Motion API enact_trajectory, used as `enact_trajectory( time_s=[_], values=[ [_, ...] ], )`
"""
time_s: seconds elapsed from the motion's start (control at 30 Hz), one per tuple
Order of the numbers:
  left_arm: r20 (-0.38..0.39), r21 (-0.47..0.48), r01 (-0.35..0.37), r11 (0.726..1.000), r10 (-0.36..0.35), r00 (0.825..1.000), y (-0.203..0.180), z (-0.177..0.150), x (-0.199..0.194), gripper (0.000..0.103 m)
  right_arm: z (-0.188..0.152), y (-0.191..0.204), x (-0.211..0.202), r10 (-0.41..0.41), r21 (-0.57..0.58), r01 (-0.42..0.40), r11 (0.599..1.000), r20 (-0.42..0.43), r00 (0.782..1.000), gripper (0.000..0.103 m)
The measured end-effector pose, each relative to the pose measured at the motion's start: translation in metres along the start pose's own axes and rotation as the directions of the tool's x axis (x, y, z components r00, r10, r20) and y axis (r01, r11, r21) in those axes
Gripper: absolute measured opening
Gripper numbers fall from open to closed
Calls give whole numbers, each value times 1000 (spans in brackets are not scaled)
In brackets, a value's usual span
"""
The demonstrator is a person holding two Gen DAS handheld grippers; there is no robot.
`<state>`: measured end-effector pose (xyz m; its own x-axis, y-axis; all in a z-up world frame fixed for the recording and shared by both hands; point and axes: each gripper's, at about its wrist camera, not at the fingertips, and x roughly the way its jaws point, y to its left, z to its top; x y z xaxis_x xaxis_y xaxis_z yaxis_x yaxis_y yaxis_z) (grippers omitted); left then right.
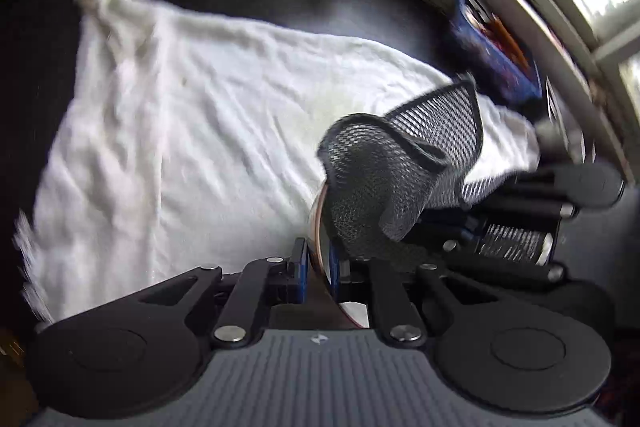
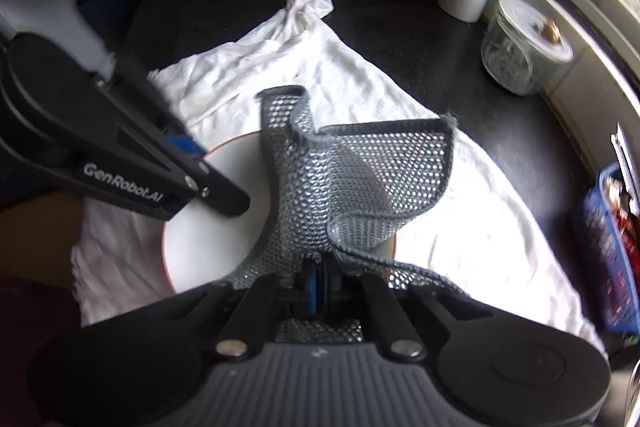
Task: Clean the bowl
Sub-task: 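Hold the bowl with the left gripper while the right gripper wipes the pad around the rim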
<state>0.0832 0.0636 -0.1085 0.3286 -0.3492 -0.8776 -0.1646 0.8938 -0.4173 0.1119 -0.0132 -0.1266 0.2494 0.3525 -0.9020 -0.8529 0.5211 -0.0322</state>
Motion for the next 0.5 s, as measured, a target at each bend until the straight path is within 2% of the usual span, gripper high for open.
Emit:
enact_trajectory(
  time_s=[0.13, 0.37, 0.43, 0.5],
  values=[
    [1, -181, 48, 982, -49, 999, 14, -10, 1, 10, -3, 12, 3, 18, 0, -18, 1000, -15, 1000, 4],
    [3, -312, 97, 945, -101, 995, 21, -25, 4, 11, -7, 18, 2, 48, 30, -47, 998, -20, 999, 4],
    [5, -349, 110, 931, -116, 993, 22, -29, 5, 11, -8, 23, 1, 82, 43, -81, 996, -22, 996, 4],
    [8, -385, 123, 915, -131, 991, 24, -34, 6, 11, -9, 28, 1, 72, 35, -72, 997, -20, 997, 4]
  ],
)
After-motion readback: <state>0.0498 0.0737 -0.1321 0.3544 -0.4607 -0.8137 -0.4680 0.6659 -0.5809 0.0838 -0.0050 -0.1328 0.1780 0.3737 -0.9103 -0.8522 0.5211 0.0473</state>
